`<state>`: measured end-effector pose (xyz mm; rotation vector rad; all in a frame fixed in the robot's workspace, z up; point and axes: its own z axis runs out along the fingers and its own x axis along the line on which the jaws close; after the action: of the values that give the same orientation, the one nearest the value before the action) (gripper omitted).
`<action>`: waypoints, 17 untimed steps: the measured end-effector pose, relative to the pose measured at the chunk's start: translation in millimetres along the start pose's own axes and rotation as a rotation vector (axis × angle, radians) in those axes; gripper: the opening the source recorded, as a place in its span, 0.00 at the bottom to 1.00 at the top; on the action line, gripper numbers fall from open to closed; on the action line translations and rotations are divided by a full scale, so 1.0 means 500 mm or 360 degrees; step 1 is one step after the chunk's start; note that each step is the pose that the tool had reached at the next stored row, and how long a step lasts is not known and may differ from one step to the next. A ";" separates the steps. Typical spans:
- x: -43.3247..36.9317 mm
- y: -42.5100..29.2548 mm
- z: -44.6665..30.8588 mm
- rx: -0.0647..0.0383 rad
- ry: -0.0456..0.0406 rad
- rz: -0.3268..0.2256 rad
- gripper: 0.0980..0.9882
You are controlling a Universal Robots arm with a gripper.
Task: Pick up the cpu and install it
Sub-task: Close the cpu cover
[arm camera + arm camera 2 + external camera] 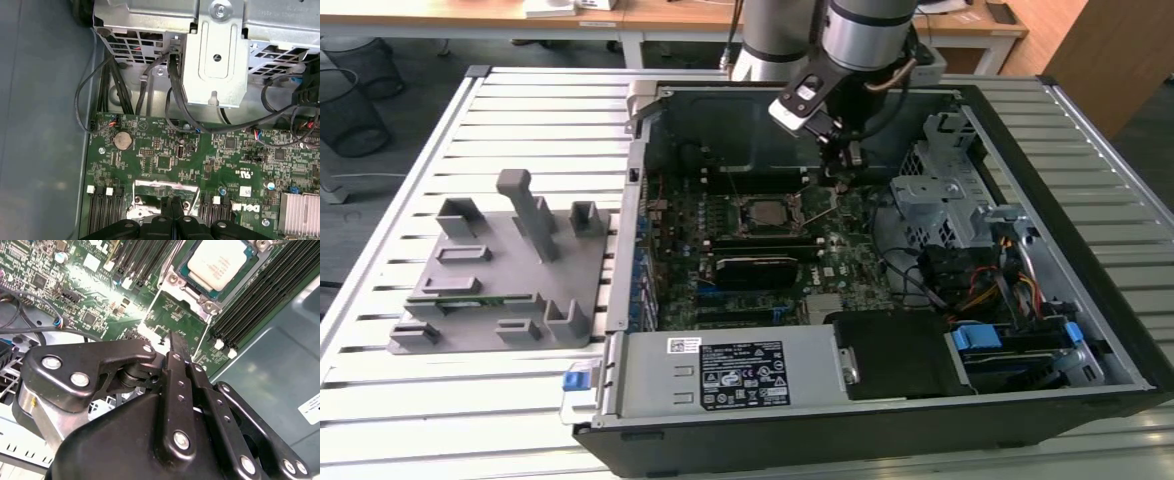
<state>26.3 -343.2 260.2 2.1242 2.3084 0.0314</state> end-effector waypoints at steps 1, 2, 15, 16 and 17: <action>0.000 0.002 0.001 0.0000 0.0000 -0.0001 0.01; 0.000 0.004 0.001 0.0000 0.0000 -0.0001 0.01; 0.003 0.031 0.006 0.0000 0.0000 -0.0004 0.01; 0.003 0.033 0.007 0.0000 0.0000 -0.0004 0.01; 0.003 0.035 0.007 0.0000 0.0000 -0.0004 0.01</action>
<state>43.5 -340.2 257.0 2.1215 2.3108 0.0312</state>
